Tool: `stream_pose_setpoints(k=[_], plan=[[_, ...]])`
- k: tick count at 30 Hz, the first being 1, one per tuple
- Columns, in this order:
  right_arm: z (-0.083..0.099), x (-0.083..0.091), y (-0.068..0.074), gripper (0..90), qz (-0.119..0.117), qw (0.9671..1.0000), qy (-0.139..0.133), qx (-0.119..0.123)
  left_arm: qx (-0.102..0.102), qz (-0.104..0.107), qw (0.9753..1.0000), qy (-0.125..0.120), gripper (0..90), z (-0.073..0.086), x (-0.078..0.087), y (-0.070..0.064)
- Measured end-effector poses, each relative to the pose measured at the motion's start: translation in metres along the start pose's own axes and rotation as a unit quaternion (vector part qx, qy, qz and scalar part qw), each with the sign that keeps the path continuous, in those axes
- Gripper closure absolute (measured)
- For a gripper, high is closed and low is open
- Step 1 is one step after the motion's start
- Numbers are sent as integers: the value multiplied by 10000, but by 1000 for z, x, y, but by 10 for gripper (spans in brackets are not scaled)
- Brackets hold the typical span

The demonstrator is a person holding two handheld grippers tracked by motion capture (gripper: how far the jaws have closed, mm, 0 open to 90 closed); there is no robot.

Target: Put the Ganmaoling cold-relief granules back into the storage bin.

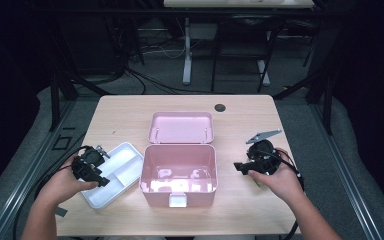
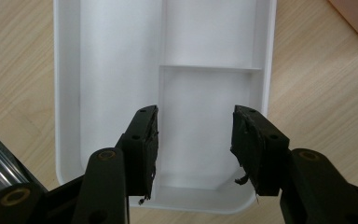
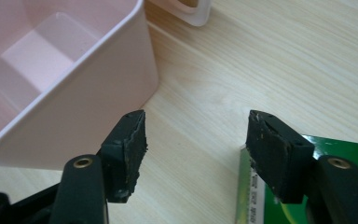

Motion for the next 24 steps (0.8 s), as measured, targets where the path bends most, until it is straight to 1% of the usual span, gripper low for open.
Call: stream_pose_setpoints(k=[3, 5, 6, 8, 10, 11, 12, 13, 14, 15, 16, 18, 19, 21, 23, 24], plan=[[-2, -1, -3, 371, 34, 10000, 72, 5, -10, 9, 10000, 53, 507, 2, -1, 0], [-4, -3, -6, 361, 69, 9998, 206, 13, -35, 41, 9999, 86, 503, 3, -1, -1], [-4, -4, -7, 359, 64, 9997, 235, 12, -39, 26, 10000, 86, 500, 3, -1, -1], [-5, -6, -12, 357, 169, 9991, 380, 49, -53, -20, 10000, 62, 500, 3, 0, -1], [-5, -7, -15, 356, 180, 9990, 417, 46, -56, 2, 10000, 62, 496, 3, 0, -2], [-5, -9, -22, 342, 293, 9980, 552, 26, -75, 24, 10000, 58, 496, 3, 1, -3], [-5, -10, -24, 338, 294, 9979, 574, 5, -90, 46, 9999, 43, 496, 3, 2, -6], [-4, -10, -28, 326, 314, 9973, 668, -37, -94, 45, 9999, 29, 495, 2, 3, -6], [-4, -11, -29, 323, 271, 9971, 703, -71, -111, 43, 9999, 9, 495, 2, 5, -7], [-4, -11, -33, 323, 328, 9965, 764, -78, -101, 39, 9999, -22, 495, 2, 6, -8], [-4, -12, -36, 323, 379, 9963, 764, -93, -102, 25, 9999, -42, 495, 2, 7, -9], [-3, -13, -41, 312, 409, 9951, 888, -158, -123, 1, 9999, -34, 490, 2, 9, -9], [-3, -14, -43, 299, 388, 9948, 919, -185, -133, -7, 9999, -44, 490, 2, 10, -9], [-1, -16, -48, 264, 488, 9934, 1019, -194, -136, 30, 9999, -63, 484, 1, 11, -10], [1, -17, -52, 255, 461, 9913, 1207, -270, -126, 31, 9999, -74, 477, 1, 11, -11], [1, -17, -53, 243, 500, 9904, 1255, -301, -140, 41, 9999, -82, 477, 1, 12, -11]])
Point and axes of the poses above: each handheld gripper's, and its own axes: x roughly backward along the jaws, z roughly out of its underside, y roughly to its left, the point moved 7 cm from there along -x, roughly forward along the jaws, and after that the axes turned 3 degrees about x, right-handed, at the moved point
